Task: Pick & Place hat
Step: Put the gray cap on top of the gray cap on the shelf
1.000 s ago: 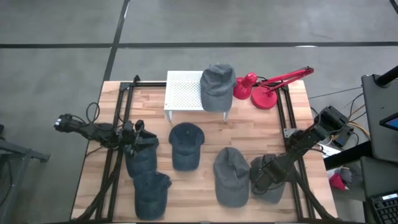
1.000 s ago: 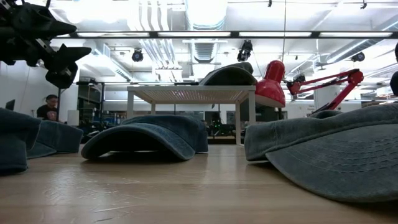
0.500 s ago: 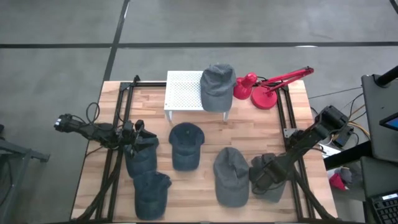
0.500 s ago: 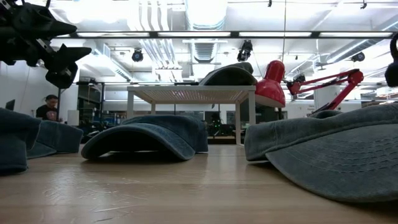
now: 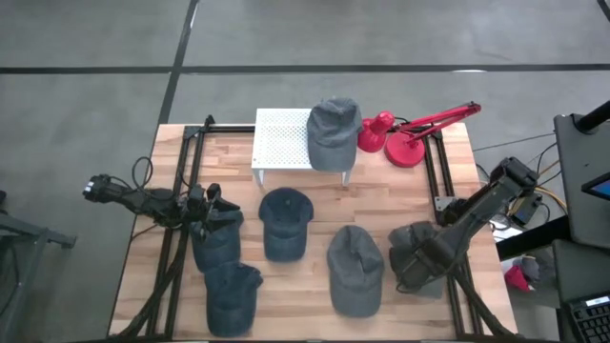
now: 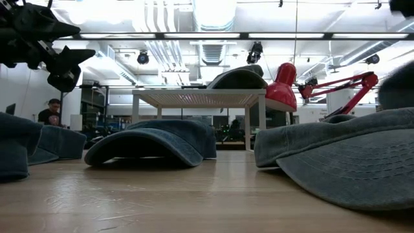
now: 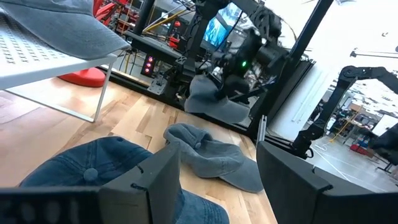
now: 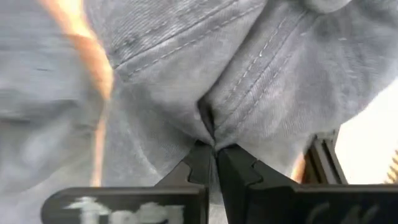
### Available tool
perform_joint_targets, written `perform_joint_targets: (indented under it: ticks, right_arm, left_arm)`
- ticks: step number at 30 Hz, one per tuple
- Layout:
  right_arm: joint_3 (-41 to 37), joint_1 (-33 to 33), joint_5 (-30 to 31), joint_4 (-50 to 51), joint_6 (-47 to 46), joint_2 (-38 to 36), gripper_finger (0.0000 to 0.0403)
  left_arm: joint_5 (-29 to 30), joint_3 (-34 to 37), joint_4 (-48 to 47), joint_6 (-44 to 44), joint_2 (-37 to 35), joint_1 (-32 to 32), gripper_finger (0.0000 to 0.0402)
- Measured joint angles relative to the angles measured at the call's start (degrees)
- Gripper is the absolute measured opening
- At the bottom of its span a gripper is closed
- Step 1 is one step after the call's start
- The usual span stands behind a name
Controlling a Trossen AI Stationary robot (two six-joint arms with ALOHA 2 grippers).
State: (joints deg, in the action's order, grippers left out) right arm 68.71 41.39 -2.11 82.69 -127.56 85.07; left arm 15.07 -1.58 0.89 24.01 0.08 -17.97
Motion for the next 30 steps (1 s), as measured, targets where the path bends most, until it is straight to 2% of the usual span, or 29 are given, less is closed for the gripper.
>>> perform_joint_targets:
  ticks: [9,19,25,30]
  right_arm:
    - [11.8,0.0,17.7,1.8,12.9,-0.2,0.0013]
    - [19.7,-0.2,40.0,0.7,20.7,-0.2,0.0012]
    - [21.9,-2.2,48.0,0.5,24.1,-0.1,0.0012]
    - [23.5,-6.7,50.3,-0.1,30.0,-0.1,0.0012]
  left_arm:
    - [0.2,0.0,0.0,-0.2,0.0,0.0,0.0216]
    - [0.2,0.0,0.0,-0.1,0.0,0.0,0.0216]
    - [0.2,0.0,0.0,0.0,0.0,0.0,0.0216]
    - [0.1,0.0,0.0,0.0,0.0,0.0,0.0216]
